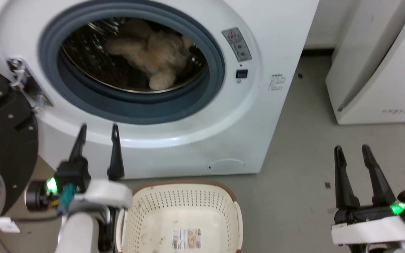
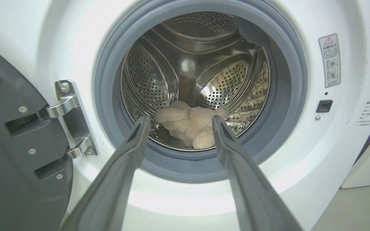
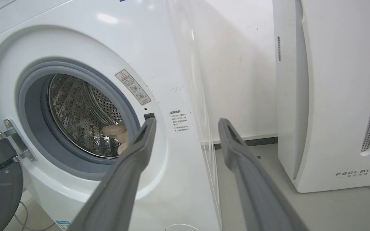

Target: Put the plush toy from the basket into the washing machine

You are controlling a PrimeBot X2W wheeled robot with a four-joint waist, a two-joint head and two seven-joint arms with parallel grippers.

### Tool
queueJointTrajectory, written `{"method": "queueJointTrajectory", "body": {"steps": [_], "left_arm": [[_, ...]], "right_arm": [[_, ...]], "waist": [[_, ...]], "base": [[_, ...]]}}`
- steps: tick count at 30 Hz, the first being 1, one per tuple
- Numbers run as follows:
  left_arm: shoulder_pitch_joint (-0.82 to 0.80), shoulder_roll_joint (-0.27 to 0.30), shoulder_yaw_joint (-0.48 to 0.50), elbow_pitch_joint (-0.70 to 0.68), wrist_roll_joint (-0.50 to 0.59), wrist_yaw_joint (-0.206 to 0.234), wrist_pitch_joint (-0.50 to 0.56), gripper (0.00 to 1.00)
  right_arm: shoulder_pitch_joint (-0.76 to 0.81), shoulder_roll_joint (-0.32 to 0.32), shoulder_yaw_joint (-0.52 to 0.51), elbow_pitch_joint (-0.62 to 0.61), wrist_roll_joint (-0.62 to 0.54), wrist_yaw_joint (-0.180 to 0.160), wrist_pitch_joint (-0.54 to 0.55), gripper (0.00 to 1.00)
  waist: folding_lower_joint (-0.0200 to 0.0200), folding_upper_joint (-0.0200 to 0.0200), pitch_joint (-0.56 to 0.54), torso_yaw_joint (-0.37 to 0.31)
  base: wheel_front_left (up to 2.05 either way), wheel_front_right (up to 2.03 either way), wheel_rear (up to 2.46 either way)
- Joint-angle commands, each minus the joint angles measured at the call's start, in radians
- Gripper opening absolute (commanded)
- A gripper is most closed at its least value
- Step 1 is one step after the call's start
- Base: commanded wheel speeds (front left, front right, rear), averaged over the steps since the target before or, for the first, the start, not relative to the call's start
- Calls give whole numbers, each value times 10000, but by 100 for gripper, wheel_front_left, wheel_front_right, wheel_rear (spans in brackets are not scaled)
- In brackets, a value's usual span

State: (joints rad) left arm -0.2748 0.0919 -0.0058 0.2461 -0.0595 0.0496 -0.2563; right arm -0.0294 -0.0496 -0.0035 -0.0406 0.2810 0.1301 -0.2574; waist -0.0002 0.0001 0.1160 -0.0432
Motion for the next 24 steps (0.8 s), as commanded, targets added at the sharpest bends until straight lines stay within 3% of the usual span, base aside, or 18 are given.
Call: {"method": "queueJointTrajectory", "body": {"steps": [1, 9, 17, 18, 24], "left_arm": [[204, -41, 13, -78, 53, -47, -55, 100], [1937, -166, -81, -586, 313, 87, -55, 100], [2528, -223, -60, -581, 350, 249, -55, 100], [2412, -182, -86, -577, 311, 209, 4, 0], [2421, -183, -92, -628, 307, 190, 77, 0]], "right_arm": [[143, -6, -1, 32, -31, 6, -44, 100], [867, -6, -103, 138, -39, 6, -44, 100], [1155, -6, -192, 205, -7, 6, -44, 100], [1039, 0, -182, 169, -12, 0, 2, 0], [1016, 0, -171, 175, -87, 0, 73, 0]], "waist": [[2, -1, -277, 104], [2, -1, -912, 214], [2, -1, -1130, 369], [2, -1, -1130, 365], [2, -1, -1134, 368]], "base": [[0, 0, 0], [0, 0, 0], [0, 0, 0], [0, 0, 0], [0, 0, 0]]}}
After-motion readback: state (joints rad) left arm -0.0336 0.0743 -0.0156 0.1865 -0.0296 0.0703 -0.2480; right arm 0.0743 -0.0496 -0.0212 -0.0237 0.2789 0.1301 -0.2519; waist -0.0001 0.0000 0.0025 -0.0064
